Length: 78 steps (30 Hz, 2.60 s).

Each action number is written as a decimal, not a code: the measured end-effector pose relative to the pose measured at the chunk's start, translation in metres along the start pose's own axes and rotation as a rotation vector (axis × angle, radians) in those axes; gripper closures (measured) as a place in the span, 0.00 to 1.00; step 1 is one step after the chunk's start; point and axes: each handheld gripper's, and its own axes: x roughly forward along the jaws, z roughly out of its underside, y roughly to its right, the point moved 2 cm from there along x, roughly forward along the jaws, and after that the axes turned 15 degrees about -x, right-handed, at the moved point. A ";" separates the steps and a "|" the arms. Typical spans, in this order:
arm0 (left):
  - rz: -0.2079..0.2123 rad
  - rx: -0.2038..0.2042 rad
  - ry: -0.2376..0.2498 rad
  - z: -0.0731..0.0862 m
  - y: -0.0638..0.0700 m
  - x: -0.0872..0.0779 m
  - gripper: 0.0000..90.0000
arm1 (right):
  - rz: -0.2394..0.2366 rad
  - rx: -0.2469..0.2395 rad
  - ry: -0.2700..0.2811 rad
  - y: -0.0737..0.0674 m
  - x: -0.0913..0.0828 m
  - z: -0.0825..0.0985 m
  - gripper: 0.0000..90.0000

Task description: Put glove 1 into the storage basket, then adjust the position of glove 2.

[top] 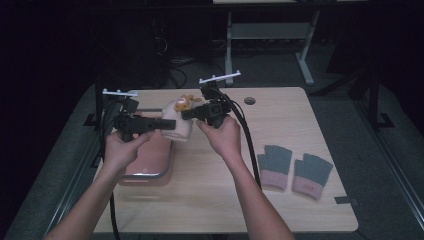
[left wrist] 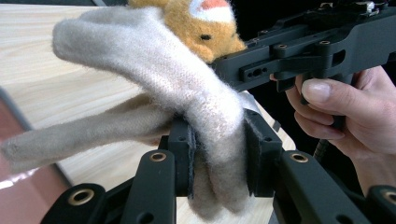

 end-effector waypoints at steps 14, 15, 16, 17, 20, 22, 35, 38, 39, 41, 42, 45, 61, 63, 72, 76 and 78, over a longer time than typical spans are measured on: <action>-0.033 -0.024 0.024 -0.003 -0.018 -0.030 0.76 | -0.056 -0.007 -0.008 -0.011 0.037 -0.017 0.93; -0.036 -0.026 0.021 -0.003 -0.019 -0.031 0.76 | -0.056 -0.007 -0.008 -0.011 0.037 -0.017 0.93; -0.038 -0.025 0.017 -0.003 -0.022 -0.032 0.76 | -0.059 -0.001 -0.008 -0.011 0.039 -0.017 0.93; -0.039 -0.032 0.018 -0.002 -0.024 -0.033 0.76 | -0.065 0.002 -0.010 -0.010 0.042 -0.017 0.93; -0.046 -0.046 0.017 -0.001 -0.031 -0.034 0.76 | -0.079 0.011 -0.022 -0.008 0.052 -0.017 0.93; -0.052 -0.054 0.013 -0.001 -0.035 -0.036 0.76 | -0.078 0.008 -0.023 -0.008 0.055 -0.017 0.93; -0.070 -0.112 0.009 0.010 -0.066 -0.042 0.76 | -0.111 0.030 -0.054 -0.006 0.091 -0.011 0.93; -0.080 -0.118 0.002 0.013 -0.071 -0.044 0.76 | -0.122 0.044 -0.060 -0.006 0.098 -0.008 0.93; -0.084 -0.122 0.004 0.015 -0.073 -0.044 0.76 | -0.127 0.045 -0.062 -0.006 0.100 -0.006 0.92; -0.087 -0.129 0.000 0.018 -0.077 -0.045 0.77 | -0.133 0.048 -0.068 -0.006 0.105 -0.004 0.92; -0.088 -0.139 -0.001 0.020 -0.080 -0.045 0.77 | -0.136 0.049 -0.070 -0.006 0.107 -0.002 0.92; -0.099 -0.147 -0.010 0.024 -0.086 -0.043 0.77 | -0.144 0.064 -0.082 -0.005 0.115 0.002 0.92; -0.163 -0.222 -0.081 0.051 -0.117 -0.030 0.78 | -0.179 0.126 -0.159 0.005 0.144 0.033 0.80; -0.182 -0.223 -0.096 0.053 -0.120 -0.028 0.78 | -0.178 0.119 -0.169 0.005 0.144 0.035 0.79; -0.287 -0.220 -0.154 0.063 -0.129 -0.020 0.78 | -0.173 0.124 -0.198 0.006 0.147 0.046 0.75; -0.335 -0.226 -0.175 0.065 -0.130 -0.017 0.78 | -0.152 0.107 -0.226 0.005 0.148 0.047 0.75; -0.367 -0.220 -0.192 0.066 -0.130 -0.014 0.78 | -0.150 0.104 -0.232 0.004 0.148 0.047 0.75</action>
